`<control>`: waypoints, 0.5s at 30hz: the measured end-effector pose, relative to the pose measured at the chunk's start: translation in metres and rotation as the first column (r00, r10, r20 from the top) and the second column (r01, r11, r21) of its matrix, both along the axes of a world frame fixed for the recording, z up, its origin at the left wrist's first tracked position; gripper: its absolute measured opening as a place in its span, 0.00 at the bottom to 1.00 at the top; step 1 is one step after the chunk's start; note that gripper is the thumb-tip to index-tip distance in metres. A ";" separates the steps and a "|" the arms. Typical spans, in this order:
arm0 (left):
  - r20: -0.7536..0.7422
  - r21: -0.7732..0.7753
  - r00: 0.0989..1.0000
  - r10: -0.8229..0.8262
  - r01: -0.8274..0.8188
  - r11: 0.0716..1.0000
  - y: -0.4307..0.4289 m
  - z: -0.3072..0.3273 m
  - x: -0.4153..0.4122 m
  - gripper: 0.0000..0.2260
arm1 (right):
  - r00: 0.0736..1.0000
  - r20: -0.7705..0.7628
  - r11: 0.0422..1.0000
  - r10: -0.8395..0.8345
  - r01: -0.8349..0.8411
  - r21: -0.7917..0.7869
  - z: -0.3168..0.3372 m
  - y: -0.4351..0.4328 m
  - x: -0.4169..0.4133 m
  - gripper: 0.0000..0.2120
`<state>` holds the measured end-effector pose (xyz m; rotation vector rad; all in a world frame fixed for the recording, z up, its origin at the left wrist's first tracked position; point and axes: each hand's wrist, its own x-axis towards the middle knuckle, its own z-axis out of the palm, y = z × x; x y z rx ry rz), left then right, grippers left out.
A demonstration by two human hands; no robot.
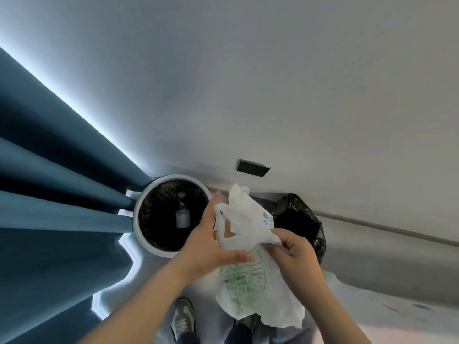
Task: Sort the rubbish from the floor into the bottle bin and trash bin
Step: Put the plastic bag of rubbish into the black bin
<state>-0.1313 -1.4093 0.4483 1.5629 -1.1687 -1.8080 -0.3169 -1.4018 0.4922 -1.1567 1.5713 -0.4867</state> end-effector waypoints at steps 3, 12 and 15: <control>0.011 -0.058 0.998 -0.054 0.055 0.997 -0.009 0.004 -0.021 0.46 | 0.999 0.033 1.000 -0.004 0.004 0.012 -0.001 -0.001 -0.012 0.14; 0.109 -0.042 0.991 0.083 -0.079 0.996 -0.017 -0.009 -0.075 0.15 | 0.965 0.013 0.962 -0.263 0.261 0.077 -0.024 0.013 -0.049 0.11; 0.113 -0.056 0.991 0.067 -0.061 0.997 -0.018 -0.011 -0.093 0.12 | 0.930 -0.165 0.940 -0.329 0.339 0.035 -0.035 0.018 -0.066 0.19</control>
